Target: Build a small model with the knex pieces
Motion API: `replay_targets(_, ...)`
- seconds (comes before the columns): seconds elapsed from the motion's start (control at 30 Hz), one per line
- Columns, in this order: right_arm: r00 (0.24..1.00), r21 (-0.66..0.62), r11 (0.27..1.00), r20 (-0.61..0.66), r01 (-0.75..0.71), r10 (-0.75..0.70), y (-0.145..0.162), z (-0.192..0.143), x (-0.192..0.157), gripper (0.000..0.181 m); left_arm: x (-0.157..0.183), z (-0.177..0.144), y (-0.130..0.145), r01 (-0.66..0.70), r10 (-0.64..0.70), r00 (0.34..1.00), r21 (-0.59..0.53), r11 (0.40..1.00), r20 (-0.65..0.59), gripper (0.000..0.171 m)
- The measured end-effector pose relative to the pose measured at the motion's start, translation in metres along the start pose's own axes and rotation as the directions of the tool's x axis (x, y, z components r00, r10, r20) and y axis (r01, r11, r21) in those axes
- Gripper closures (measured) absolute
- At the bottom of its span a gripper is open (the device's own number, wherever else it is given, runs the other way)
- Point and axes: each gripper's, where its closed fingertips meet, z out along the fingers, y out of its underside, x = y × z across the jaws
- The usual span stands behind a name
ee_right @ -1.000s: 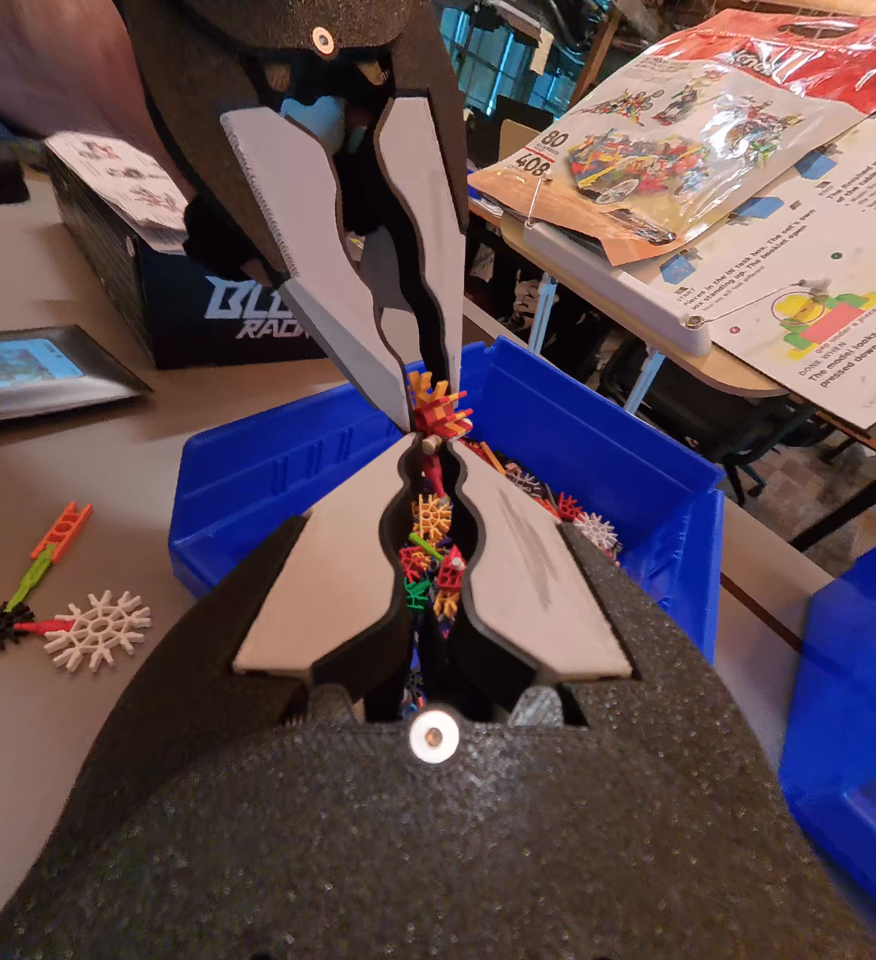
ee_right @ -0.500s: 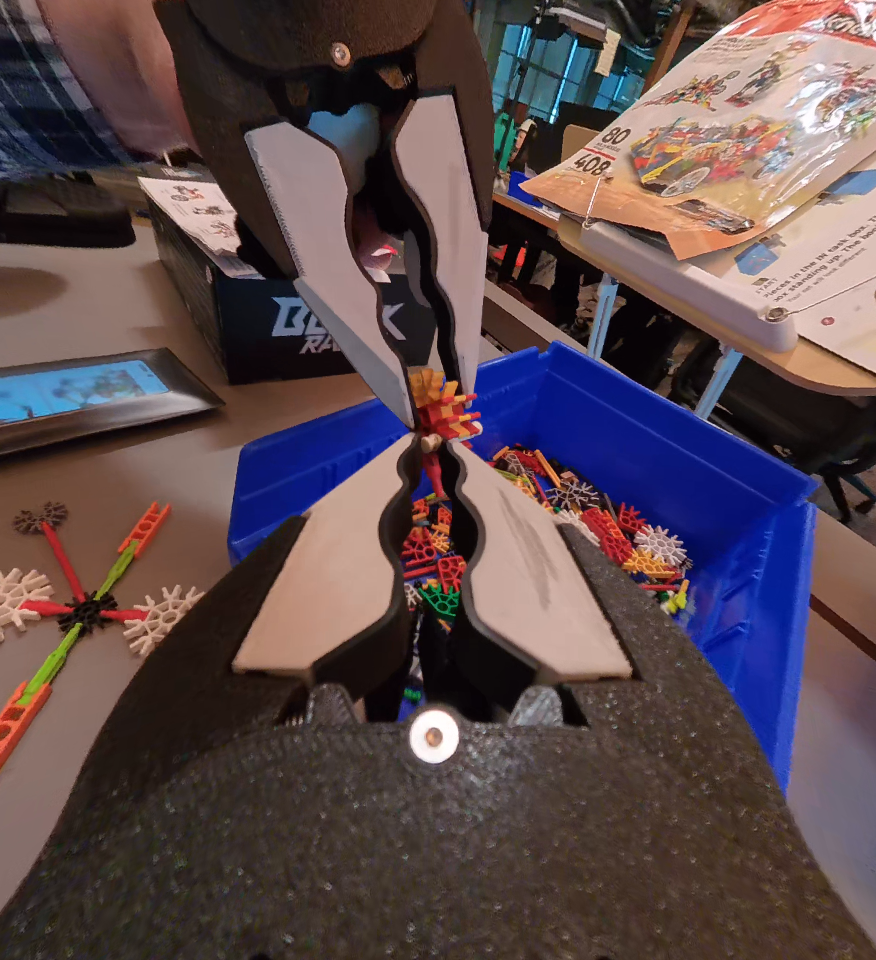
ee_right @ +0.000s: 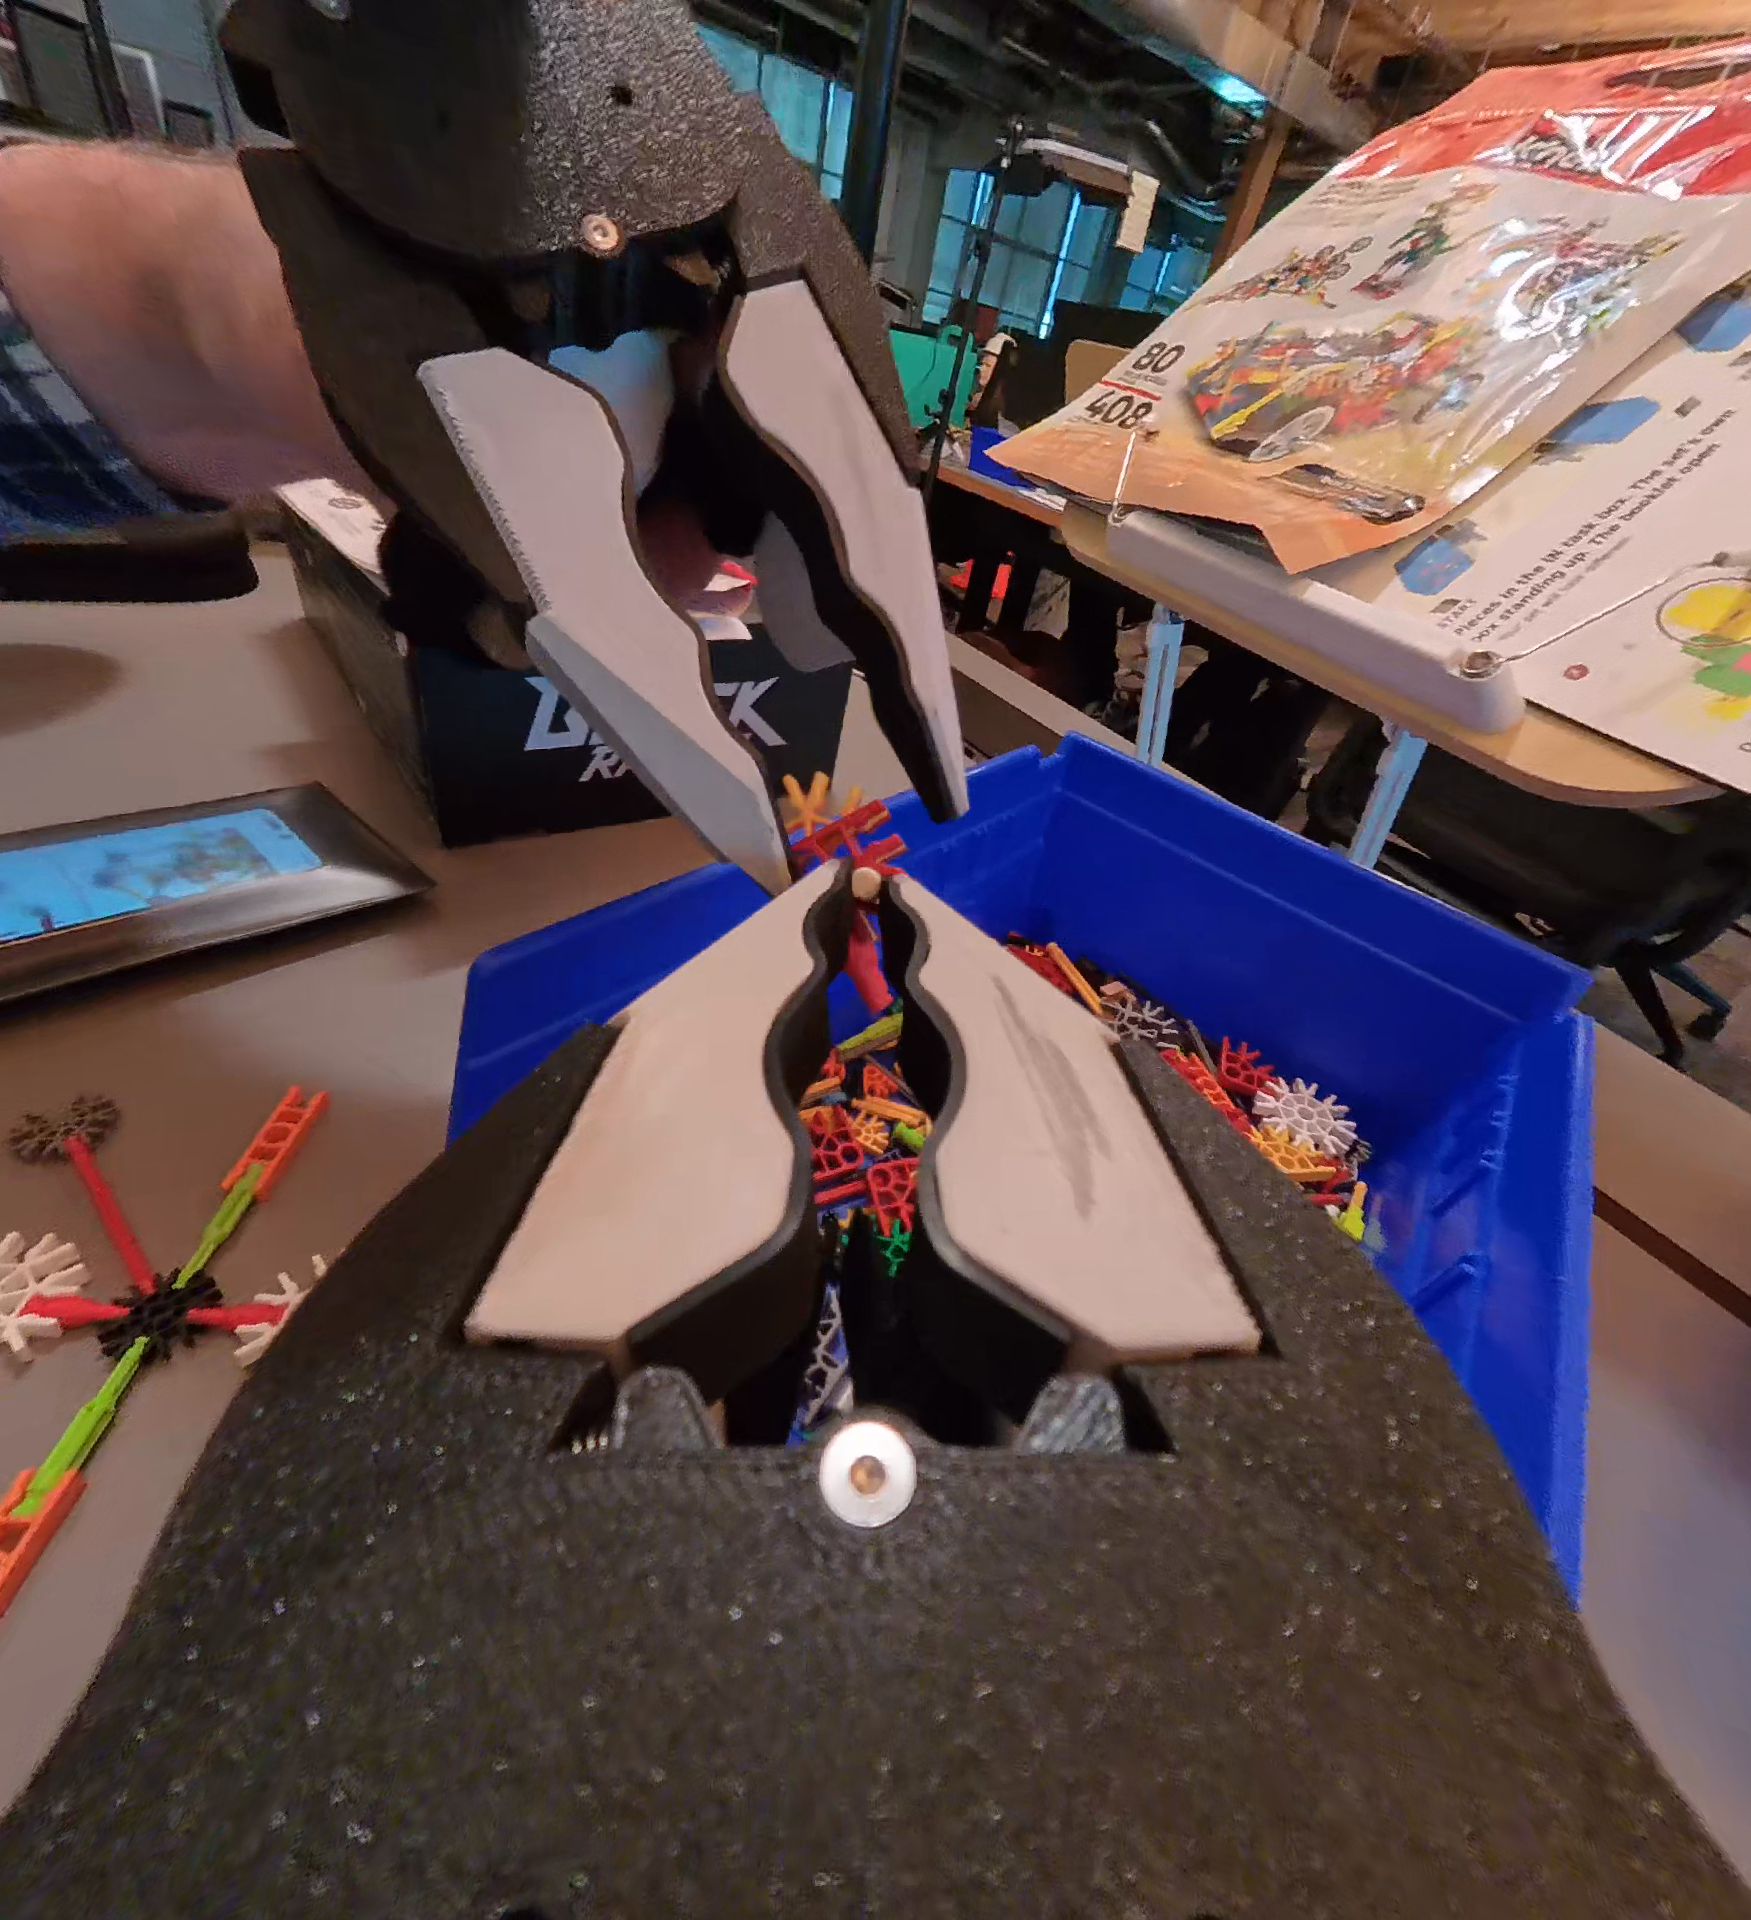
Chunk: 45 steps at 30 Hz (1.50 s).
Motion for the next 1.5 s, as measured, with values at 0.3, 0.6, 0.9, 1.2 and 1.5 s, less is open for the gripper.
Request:
replay_targets(0.3, 0.999, 0.015, 1.000, -0.045, 0.014, -0.014, -0.003, -0.002, 0.004, 0.180, -0.007, -0.008, -0.002, 0.100, -0.101, 0.989, 0.014, 0.995, 0.104, 0.121)
replay_targets(0.6, 0.973, 0.071, 0.981, -0.159, 0.178, -0.165, -0.023, -0.011, -0.001, 0.179, 0.001, -0.008, -0.007, 0.281, -0.290, 0.953, 0.105, 0.954, 0.083, 0.126)
replay_targets(0.9, 0.889, 0.056, 0.911, -0.250, 0.408, -0.383, -0.041, -0.013, -0.020, 0.179, 0.018, -0.014, -0.017, 0.352, -0.356, 0.934, 0.231, 0.907, -0.023, 0.142)
replay_targets(1.2, 0.838, 0.035, 0.868, -0.284, 0.495, -0.466, -0.047, -0.011, -0.031, 0.176, 0.016, -0.029, -0.014, 0.130, -0.173, 0.962, 0.204, 0.970, 0.212, 0.144)
replay_targets(1.5, 0.853, 0.050, 0.882, -0.285, 0.468, -0.437, -0.050, -0.011, -0.032, 0.168, 0.016, -0.035, -0.013, 0.039, -0.093, 0.940, 0.167, 0.985, 0.329, 0.144)
